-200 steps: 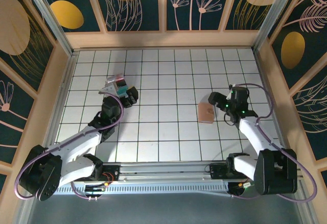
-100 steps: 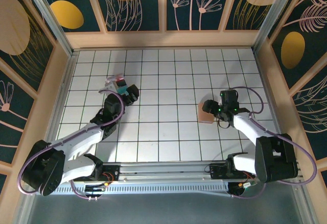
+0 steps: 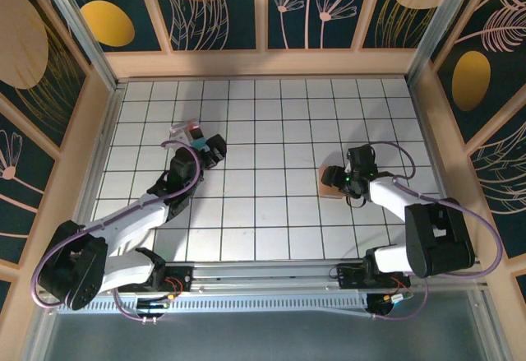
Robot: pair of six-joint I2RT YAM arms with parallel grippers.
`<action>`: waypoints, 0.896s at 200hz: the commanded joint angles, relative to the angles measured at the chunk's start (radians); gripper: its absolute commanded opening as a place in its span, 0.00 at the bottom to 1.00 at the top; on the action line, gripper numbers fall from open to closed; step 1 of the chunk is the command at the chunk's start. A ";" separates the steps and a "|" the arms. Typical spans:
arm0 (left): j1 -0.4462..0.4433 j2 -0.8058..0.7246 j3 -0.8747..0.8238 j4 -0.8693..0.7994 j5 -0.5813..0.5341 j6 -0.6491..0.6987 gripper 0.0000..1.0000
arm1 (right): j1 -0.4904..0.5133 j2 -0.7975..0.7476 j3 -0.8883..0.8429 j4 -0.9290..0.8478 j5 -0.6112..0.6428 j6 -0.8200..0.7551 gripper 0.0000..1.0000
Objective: Take the credit cards out of the card holder
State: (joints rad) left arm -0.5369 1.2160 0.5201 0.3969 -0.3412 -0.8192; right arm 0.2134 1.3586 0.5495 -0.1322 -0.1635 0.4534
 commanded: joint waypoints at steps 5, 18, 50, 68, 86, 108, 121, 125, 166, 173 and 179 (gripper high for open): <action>-0.003 0.024 0.027 -0.006 0.031 -0.026 0.99 | 0.049 0.053 0.023 0.009 -0.006 0.018 0.66; -0.003 0.032 0.030 -0.003 0.039 -0.028 0.99 | 0.069 0.064 0.033 0.008 0.000 0.019 0.60; -0.003 0.054 0.042 -0.003 0.063 -0.038 0.98 | 0.104 0.062 0.043 0.009 -0.014 0.025 0.48; -0.003 0.070 0.053 -0.012 0.084 -0.047 0.97 | 0.104 0.047 0.036 0.031 -0.053 0.037 0.38; -0.003 0.090 0.065 -0.019 0.120 -0.063 0.95 | 0.106 0.035 0.026 0.060 -0.101 0.051 0.34; -0.004 0.127 0.083 -0.029 0.192 -0.094 0.90 | 0.105 0.031 0.011 0.111 -0.157 0.073 0.32; -0.016 0.153 0.091 -0.031 0.235 -0.115 0.87 | 0.107 0.035 0.001 0.142 -0.184 0.087 0.31; -0.022 0.162 0.095 -0.034 0.245 -0.119 0.87 | 0.107 0.038 0.000 0.149 -0.191 0.092 0.31; -0.121 0.280 0.146 -0.020 0.332 -0.148 0.82 | 0.118 0.057 -0.008 0.204 -0.235 0.110 0.30; -0.138 0.304 0.154 -0.006 0.346 -0.158 0.82 | 0.119 0.057 -0.012 0.217 -0.249 0.115 0.30; -0.150 0.322 0.160 0.007 0.358 -0.165 0.82 | 0.119 0.056 -0.014 0.228 -0.261 0.119 0.30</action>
State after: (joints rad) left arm -0.6403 1.4761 0.6388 0.3790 -0.0723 -0.9356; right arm 0.3225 1.4094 0.5533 0.0200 -0.3527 0.5411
